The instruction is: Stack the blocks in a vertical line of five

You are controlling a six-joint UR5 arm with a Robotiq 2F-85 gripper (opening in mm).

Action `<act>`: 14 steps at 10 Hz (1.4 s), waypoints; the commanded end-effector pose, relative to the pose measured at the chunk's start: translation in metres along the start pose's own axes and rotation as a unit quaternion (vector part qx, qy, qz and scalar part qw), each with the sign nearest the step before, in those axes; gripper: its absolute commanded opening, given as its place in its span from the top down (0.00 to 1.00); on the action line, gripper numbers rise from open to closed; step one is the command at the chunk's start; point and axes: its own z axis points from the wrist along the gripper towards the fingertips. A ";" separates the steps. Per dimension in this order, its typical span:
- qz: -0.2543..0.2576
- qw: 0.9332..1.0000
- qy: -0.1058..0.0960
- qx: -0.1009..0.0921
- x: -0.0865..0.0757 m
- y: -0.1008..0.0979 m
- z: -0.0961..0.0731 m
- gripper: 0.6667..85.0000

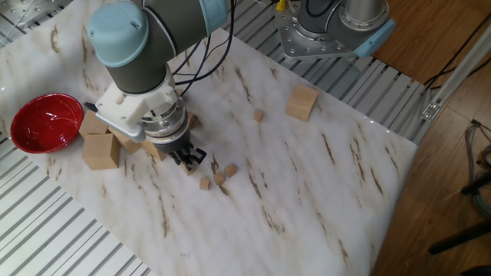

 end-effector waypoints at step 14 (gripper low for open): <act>-0.007 1.000 0.001 0.000 0.000 -0.001 -0.004 0.60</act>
